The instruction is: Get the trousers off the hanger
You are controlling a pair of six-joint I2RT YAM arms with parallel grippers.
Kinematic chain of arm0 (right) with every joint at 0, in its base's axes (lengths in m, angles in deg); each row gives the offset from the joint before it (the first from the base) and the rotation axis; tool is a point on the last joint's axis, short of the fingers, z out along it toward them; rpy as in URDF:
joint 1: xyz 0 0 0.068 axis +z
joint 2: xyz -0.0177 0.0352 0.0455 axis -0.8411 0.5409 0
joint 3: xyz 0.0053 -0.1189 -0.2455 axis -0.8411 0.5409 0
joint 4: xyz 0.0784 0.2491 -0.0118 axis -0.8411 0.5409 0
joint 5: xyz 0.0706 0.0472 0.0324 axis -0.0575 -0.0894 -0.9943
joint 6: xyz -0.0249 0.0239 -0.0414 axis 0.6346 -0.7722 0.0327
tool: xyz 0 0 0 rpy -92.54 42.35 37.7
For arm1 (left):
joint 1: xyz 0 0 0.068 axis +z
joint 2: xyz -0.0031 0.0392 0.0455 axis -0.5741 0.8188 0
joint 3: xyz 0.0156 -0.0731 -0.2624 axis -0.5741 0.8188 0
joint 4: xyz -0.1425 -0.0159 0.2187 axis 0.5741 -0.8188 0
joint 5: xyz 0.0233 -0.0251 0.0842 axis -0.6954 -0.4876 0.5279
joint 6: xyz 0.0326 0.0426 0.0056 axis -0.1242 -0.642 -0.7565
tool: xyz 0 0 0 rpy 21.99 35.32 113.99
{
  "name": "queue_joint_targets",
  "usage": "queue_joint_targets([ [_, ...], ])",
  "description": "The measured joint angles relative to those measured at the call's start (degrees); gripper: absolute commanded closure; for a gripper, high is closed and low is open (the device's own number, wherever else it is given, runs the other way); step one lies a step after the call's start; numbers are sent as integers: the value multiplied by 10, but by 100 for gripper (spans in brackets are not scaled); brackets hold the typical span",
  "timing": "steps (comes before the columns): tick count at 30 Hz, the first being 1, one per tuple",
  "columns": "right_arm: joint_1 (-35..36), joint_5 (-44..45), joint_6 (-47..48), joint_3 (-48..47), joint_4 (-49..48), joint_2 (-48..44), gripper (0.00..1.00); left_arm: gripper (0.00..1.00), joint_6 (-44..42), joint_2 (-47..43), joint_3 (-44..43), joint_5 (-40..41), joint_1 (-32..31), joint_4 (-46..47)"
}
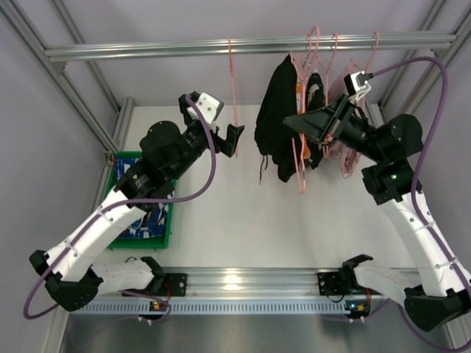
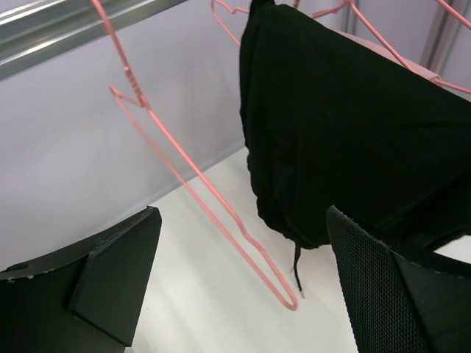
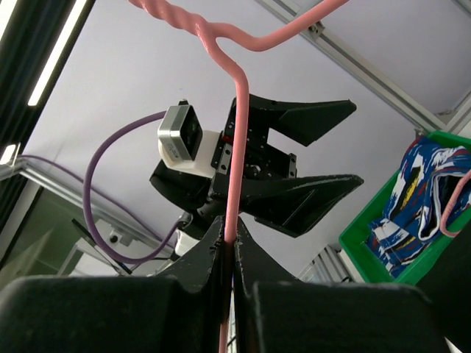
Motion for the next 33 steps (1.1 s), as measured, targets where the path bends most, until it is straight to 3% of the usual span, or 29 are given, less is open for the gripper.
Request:
queue_joint_targets([
  [11, 20, 17, -44, -63, 8, 52, 100, 1, 12, -4, -10, 45, 21, 10],
  [20, 50, 38, -48, -124, 69, 82, 100, 1, 13, -10, -25, 69, 38, 13],
  [33, 70, 49, -23, 50, 78, 53, 100, 1, 12, -18, -26, 77, 51, 16],
])
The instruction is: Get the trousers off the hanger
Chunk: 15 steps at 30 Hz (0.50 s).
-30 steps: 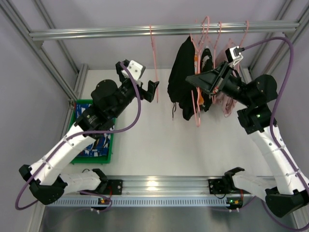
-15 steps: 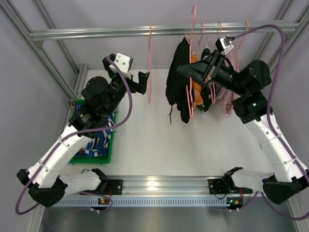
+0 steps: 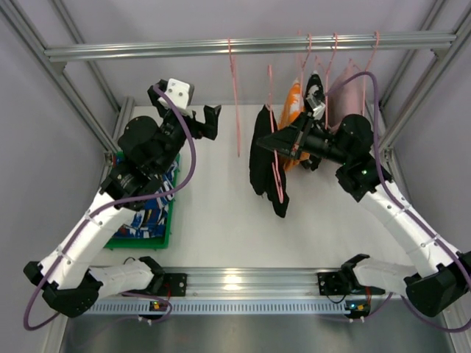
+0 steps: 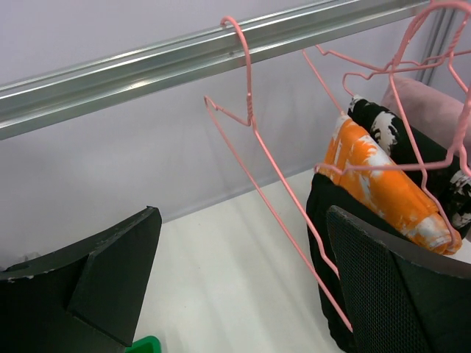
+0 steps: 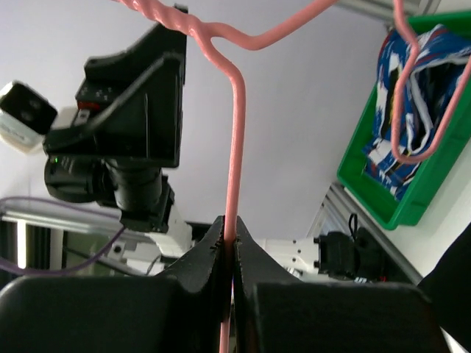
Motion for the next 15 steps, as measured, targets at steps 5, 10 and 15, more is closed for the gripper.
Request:
queue_joint_targets([
  [5, 43, -9, 7, 8, -7, 0, 100, 1, 1, -8, 0, 5, 7, 0],
  [10, 52, -7, 23, 8, -17, -6, 100, 1, 2, -16, 3, -8, 10, -2],
  [15, 51, 4, 26, -5, -9, -7, 100, 1, -4, -47, 37, -71, 11, -23],
])
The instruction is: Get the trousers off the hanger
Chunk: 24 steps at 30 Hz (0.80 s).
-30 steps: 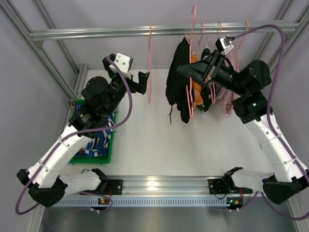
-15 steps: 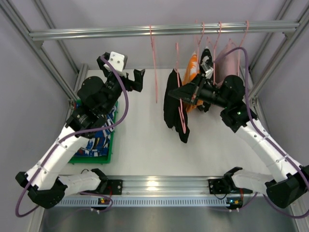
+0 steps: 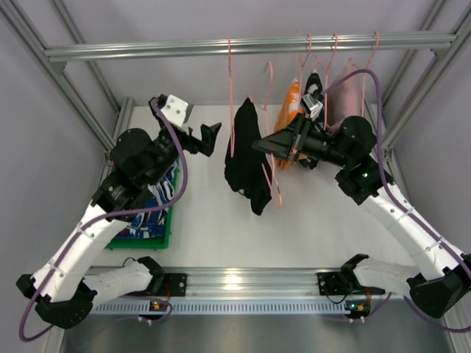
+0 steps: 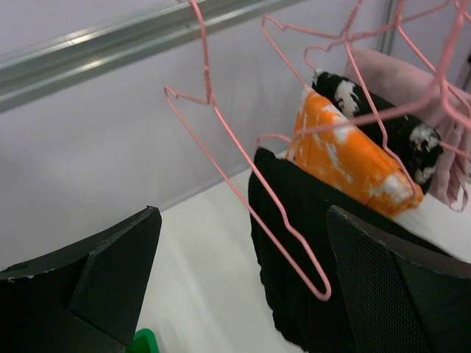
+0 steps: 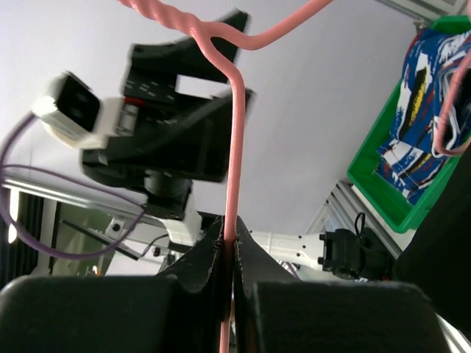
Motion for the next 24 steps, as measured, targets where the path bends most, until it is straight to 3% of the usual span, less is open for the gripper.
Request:
queue_joint_targets([
  [5, -9, 6, -11, -39, 6, 0, 100, 1, -22, -51, 73, -45, -14, -23],
  [10, -25, 21, -17, -71, 4, 2, 100, 1, -47, -57, 97, -45, -91, -29],
  [18, -33, 31, -27, -117, 12, 27, 100, 1, -72, 5, 95, 42, -202, 30],
  [24, -34, 35, -27, -157, 21, 43, 100, 1, -69, 67, 86, 101, -226, 90],
])
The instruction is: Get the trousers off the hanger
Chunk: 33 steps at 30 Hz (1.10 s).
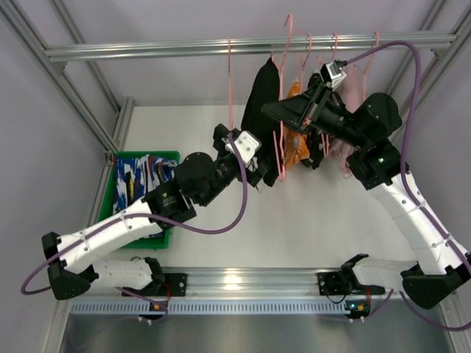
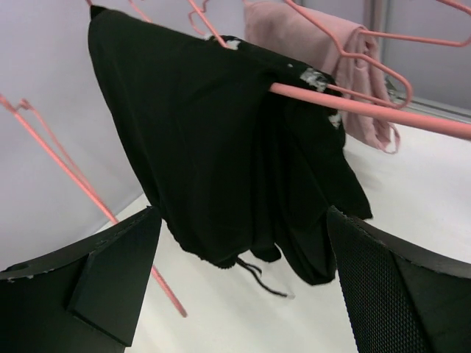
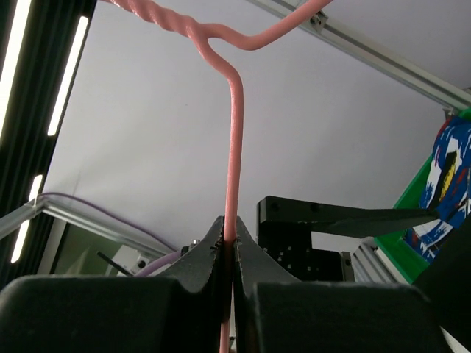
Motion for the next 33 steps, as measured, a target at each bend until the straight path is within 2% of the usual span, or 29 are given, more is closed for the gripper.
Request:
queue_joint_targets([
  [8, 0, 2, -2, -34, 16, 1, 100, 1, -10, 14, 0, 59, 0, 89],
  [17, 0, 2, -2, -35, 17, 4, 100, 1, -26, 21, -5, 64, 0, 149],
  [33, 0, 4, -10, -41, 21, 6, 100, 2, -33, 51, -13, 62, 0, 171],
])
